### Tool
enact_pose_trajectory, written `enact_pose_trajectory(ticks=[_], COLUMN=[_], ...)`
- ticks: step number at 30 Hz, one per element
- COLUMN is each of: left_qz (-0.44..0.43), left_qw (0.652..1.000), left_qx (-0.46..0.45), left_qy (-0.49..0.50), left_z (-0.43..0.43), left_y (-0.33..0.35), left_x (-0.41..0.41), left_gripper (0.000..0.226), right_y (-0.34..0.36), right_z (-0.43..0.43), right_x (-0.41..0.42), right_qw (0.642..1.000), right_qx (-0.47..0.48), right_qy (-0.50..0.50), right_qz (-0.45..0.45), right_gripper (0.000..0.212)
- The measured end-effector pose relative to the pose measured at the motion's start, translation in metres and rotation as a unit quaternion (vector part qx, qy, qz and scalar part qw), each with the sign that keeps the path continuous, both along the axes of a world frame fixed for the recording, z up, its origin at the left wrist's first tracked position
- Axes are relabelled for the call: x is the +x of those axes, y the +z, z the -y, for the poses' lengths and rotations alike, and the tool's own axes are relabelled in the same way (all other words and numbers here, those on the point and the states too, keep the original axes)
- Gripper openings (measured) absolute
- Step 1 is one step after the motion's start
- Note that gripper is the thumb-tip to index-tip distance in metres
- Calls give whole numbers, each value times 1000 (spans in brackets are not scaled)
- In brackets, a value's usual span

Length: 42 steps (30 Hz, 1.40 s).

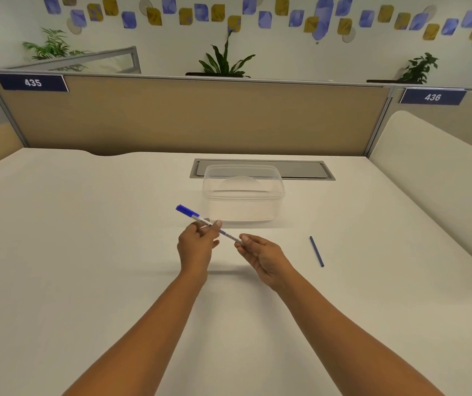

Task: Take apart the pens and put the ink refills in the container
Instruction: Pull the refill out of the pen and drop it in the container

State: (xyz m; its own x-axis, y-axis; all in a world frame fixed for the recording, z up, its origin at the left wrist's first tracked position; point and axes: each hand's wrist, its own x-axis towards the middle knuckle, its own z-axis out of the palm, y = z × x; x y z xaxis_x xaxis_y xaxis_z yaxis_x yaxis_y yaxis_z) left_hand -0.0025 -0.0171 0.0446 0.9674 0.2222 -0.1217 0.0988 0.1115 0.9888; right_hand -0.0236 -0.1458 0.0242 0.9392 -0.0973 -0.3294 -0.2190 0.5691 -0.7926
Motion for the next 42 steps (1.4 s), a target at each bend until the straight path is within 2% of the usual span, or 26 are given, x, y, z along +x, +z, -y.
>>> enact_pose_trajectory(ticks=[4, 8, 11, 14, 16, 19, 21, 22, 25, 26, 31, 33, 35, 37, 39, 42], left_qz=[33, 101, 134, 111, 116, 155, 170, 166, 116, 110, 150, 157, 131, 87, 66, 71], left_qw=[998, 992, 990, 993, 992, 987, 983, 985, 983, 982, 988, 987, 991, 992, 990, 985], left_qx=[-52, -69, -12, 33, 28, 8, 24, 38, 89, 95, 18, 10, 7, 31, 73, 117], left_qy=[-21, 26, 38, -26, -38, 28, 57, 38, -107, -117, 27, 44, -3, -85, -104, -102], left_z=[1, 3, 5, 6, 6, 8, 8, 9, 10, 10, 9, 9, 10, 11, 10, 7], left_y=[8, 20, 18, 12, 14, 22, 23, 22, 18, 17, 25, 23, 17, 9, 5, 3], left_x=[0, 1, 0, -2, -1, -2, -2, -2, -2, -1, 2, 4, 5, 5, 6, 7], left_gripper=[13, 8, 13, 18, 15, 7, 9, 10, 10, 14, 21, 19, 15, 11, 13, 19], right_y=[0, 3, 12, 23, 24, 20, 20, 21, 25, 25, 21, 21, 23, 26, 24, 18], right_z=[-2, 1, -3, -9, -9, -5, -6, -7, -12, -13, -7, -8, -10, -12, -14, -14], right_x=[1, 8, 7, 4, 4, 9, 10, 10, 8, 8, 11, 13, 13, 11, 9, 5], right_qw=[1000, 995, 993, 992, 993, 995, 995, 996, 997, 997, 998, 997, 998, 998, 993, 962], right_qx=[3, 35, 90, 111, 95, 57, 44, 41, 40, 38, 19, 9, 6, -7, -59, -258], right_qy=[14, -26, -12, 38, 30, -16, -27, -15, 51, 53, -31, -43, -16, 58, 101, 88], right_qz=[-22, -90, -81, -49, -58, -83, -89, -82, -37, -29, -51, -59, -53, -34, -32, -6], right_gripper=[13, 57, 73, 79, 79, 76, 78, 79, 81, 80, 71, 71, 71, 71, 65, 52])
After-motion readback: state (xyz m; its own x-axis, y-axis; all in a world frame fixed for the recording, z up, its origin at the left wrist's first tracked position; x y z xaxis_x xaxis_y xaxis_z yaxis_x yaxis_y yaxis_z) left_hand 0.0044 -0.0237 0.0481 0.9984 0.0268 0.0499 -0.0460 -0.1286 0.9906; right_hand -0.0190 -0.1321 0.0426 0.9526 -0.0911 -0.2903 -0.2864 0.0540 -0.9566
